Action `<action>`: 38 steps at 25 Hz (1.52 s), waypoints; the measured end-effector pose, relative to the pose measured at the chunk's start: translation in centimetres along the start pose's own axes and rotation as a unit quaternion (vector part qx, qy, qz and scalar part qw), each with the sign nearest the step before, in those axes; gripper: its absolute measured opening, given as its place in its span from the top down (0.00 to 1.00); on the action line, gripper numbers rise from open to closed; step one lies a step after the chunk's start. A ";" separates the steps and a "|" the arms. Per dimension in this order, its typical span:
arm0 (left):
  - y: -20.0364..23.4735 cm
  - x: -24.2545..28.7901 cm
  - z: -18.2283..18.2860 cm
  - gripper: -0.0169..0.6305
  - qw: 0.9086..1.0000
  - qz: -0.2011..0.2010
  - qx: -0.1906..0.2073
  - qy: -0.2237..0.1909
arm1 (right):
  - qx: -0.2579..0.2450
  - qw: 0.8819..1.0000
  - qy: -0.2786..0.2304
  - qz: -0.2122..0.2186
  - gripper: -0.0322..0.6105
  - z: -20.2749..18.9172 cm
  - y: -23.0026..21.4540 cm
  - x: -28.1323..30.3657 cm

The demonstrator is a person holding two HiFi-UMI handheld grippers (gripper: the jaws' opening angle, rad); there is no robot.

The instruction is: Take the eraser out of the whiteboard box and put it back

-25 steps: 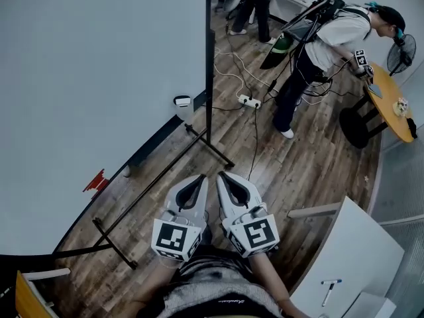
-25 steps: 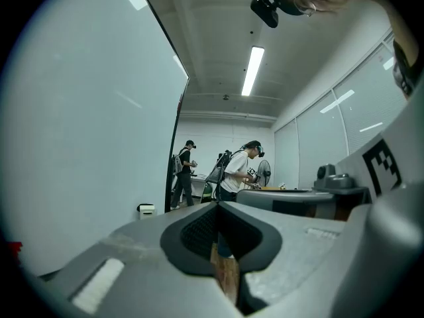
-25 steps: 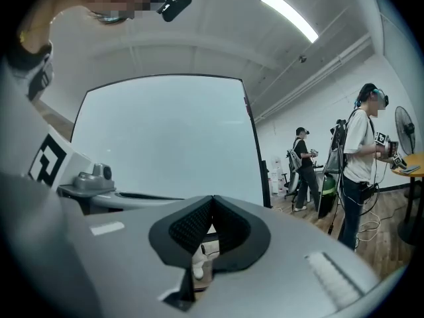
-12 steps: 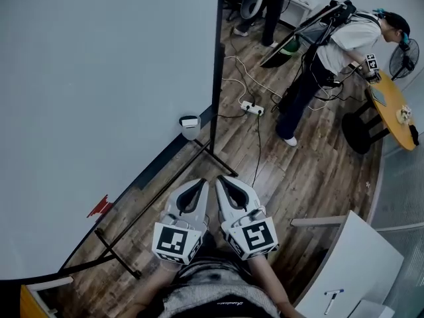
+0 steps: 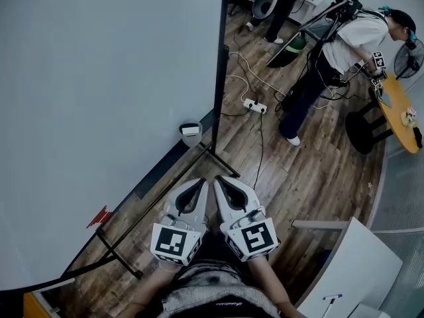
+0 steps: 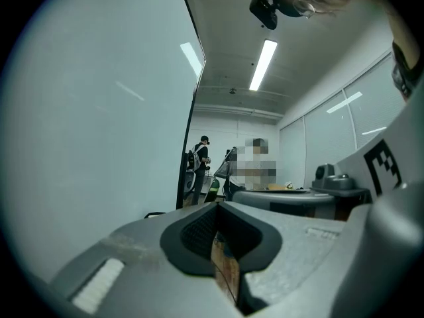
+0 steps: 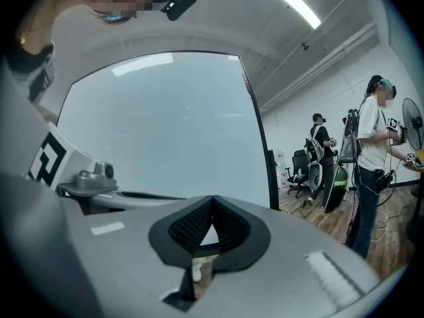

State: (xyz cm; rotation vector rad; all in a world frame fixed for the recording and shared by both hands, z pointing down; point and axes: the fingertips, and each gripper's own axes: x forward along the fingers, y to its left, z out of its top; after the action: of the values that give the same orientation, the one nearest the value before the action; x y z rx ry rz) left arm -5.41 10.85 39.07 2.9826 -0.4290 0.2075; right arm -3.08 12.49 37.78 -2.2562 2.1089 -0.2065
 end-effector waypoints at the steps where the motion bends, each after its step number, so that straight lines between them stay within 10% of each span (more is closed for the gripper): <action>1: 0.3 0.7 0.0 0.97 1.000 0.003 0.001 0.002 | 0.000 1.000 0.001 0.003 0.95 0.1 -0.6 0.6; 24: 9.6 17.4 5.2 0.97 0.989 0.144 -0.016 -0.007 | 0.000 0.986 0.007 0.169 0.95 5.3 -13.6 16.8; 38: 12.5 17.2 4.2 0.97 0.955 0.293 -0.049 -0.019 | -0.034 0.942 0.050 0.330 0.95 3.4 -12.7 19.7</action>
State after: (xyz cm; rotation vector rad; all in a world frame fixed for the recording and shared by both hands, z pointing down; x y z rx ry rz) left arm 7.85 -6.29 38.83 2.6809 -1.2794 0.1711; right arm 11.19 -6.41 37.24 -1.4573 2.8083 -0.2188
